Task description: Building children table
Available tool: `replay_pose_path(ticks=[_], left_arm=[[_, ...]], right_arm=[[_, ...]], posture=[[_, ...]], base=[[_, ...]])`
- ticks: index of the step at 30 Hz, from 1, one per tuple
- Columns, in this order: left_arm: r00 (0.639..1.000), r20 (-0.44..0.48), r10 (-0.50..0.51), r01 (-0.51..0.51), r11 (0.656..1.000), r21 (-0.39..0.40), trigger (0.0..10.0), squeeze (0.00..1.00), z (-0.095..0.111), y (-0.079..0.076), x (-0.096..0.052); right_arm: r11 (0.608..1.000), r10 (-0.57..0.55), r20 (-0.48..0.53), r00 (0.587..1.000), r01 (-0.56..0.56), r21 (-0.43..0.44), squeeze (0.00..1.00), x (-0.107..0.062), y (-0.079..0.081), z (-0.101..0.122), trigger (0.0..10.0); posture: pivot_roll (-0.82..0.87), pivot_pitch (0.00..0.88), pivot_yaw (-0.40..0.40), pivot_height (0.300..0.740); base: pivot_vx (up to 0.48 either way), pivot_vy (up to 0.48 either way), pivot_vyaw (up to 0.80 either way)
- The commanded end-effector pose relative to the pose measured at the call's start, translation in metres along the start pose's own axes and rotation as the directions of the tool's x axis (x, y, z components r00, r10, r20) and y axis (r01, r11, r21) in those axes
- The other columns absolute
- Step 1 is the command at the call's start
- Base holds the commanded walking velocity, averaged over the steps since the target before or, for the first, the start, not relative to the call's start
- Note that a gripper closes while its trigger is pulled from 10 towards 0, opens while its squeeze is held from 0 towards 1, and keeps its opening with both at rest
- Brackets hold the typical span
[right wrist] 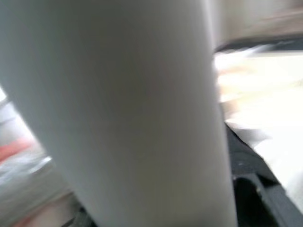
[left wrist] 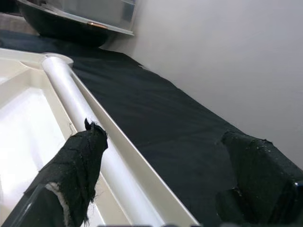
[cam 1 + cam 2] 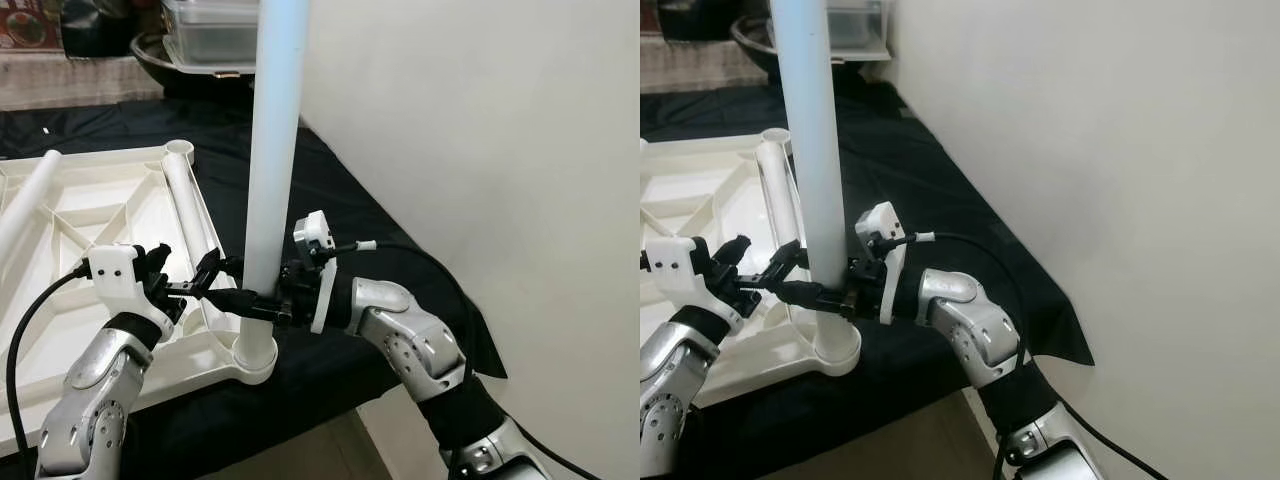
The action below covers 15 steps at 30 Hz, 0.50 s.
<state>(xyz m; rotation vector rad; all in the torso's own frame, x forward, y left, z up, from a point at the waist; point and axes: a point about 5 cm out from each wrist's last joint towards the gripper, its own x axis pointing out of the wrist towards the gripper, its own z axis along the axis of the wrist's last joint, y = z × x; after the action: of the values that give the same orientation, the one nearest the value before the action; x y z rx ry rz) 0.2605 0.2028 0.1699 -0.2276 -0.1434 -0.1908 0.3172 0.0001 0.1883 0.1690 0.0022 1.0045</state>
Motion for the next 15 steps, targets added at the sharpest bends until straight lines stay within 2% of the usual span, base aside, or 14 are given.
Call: replay_pose_path(ticks=[1, 2, 3, 4, 5, 7, 8, 9, 10, 11, 12, 13, 15], left_arm=[[1.000, -0.008, -0.011, 0.011, 1.000, -0.006, 10.0, 0.00, -0.003, -0.003, 0.000], [1.000, -0.008, -0.011, 0.011, 1.000, -0.006, 10.0, 0.00, -0.003, -0.003, 0.000], [1.000, -0.008, -0.011, 0.011, 1.000, -0.006, 10.0, 0.00, -0.002, -0.003, 0.000], [1.000, -0.008, -0.011, 0.011, 1.000, -0.006, 10.0, 0.00, -0.002, -0.003, 0.000], [1.000, -0.008, -0.012, 0.012, 1.000, -0.006, 10.0, 0.00, -0.002, -0.003, 0.000], [1.000, -0.009, -0.012, 0.012, 1.000, -0.005, 10.0, 0.00, -0.002, -0.003, 0.000], [1.000, -0.009, -0.012, 0.012, 1.000, -0.005, 10.0, 0.00, -0.002, -0.003, 0.000], [1.000, -0.009, -0.012, 0.012, 1.000, -0.005, 10.0, 0.00, -0.003, -0.003, 0.000], [1.000, -0.009, -0.012, 0.012, 1.000, -0.005, 10.0, 0.00, -0.003, -0.003, 0.000], [1.000, -0.009, -0.012, 0.012, 1.000, -0.005, 10.0, 0.00, -0.003, -0.003, 0.000], [1.000, -0.009, -0.012, 0.012, 1.000, -0.005, 10.0, 0.00, -0.003, -0.003, 0.000], [1.000, -0.009, -0.011, 0.011, 1.000, -0.004, 10.0, 0.00, -0.003, -0.002, 0.000], [1.000, -0.009, -0.011, 0.011, 1.000, -0.004, 10.0, 0.00, -0.003, -0.002, 0.000]], right_arm=[[0.761, -0.632, -0.161, 0.758, 0.646, 0.057, 0.00, -0.030, -0.067, -0.035, 0.0], [0.761, -0.632, -0.161, 0.758, 0.646, 0.057, 0.00, -0.030, -0.067, -0.035, 0.0], [0.687, -0.711, -0.170, 0.682, 0.725, 0.036, 0.00, -0.036, -0.075, -0.038, 0.0], [0.687, -0.711, -0.170, 0.682, 0.725, 0.036, 0.00, -0.036, -0.075, -0.038, 0.0], [0.652, -0.745, -0.169, 0.645, 0.758, 0.020, 0.00, -0.044, -0.078, -0.039, 0.0], [0.676, -0.718, -0.201, 0.666, 0.737, 0.028, 0.00, -0.047, -0.073, -0.042, 0.0], [0.676, -0.718, -0.201, 0.666, 0.737, 0.028, 0.00, -0.047, -0.073, -0.042, 0.0], [0.701, -0.691, -0.205, 0.693, 0.712, 0.043, 0.00, -0.045, -0.068, -0.043, 5.8], [0.701, -0.691, -0.205, 0.693, 0.712, 0.043, 0.00, -0.045, -0.068, -0.043, 5.8], [0.761, -0.630, -0.169, 0.758, 0.646, 0.058, 0.00, -0.039, -0.060, -0.037, 10.0], [0.827, -0.547, -0.117, 0.829, 0.557, 0.082, 1.00, -0.031, -0.052, -0.029, 10.0], [0.887, -0.443, -0.066, 0.894, 0.448, 0.115, 1.00, -0.024, -0.042, -0.022, 10.0], [0.887, -0.443, -0.066, 0.894, 0.448, 0.115, 1.00, -0.024, -0.042, -0.022, 10.0]], posture=[[0.18, 0.000, -0.149, 0.714], [0.18, 0.000, -0.149, 0.714], [0.18, 0.000, -0.147, 0.714], [0.18, 0.000, -0.147, 0.714], [0.18, 0.000, -0.147, 0.714], [0.18, 0.000, -0.145, 0.714], [0.18, 0.000, -0.145, 0.714], [0.18, 0.000, -0.144, 0.714], [0.18, 0.000, -0.144, 0.714], [0.18, 0.000, -0.144, 0.714], [0.18, 0.000, -0.144, 0.714], [0.18, 0.000, -0.144, 0.714], [0.18, 0.000, -0.144, 0.714]], base=[[0.000, 0.000, 0.00], [0.000, 0.000, 0.00], [0.000, 0.000, 0.00], [0.000, 0.000, 0.00], [0.000, 0.000, 0.00], [0.000, 0.000, 0.00], [0.000, 0.000, 0.00], [0.000, 0.000, 0.00], [0.000, 0.000, 0.00], [0.000, 0.000, 0.00], [0.000, 0.000, 0.00], [0.000, 0.000, 0.00], [0.000, 0.000, 0.00]])
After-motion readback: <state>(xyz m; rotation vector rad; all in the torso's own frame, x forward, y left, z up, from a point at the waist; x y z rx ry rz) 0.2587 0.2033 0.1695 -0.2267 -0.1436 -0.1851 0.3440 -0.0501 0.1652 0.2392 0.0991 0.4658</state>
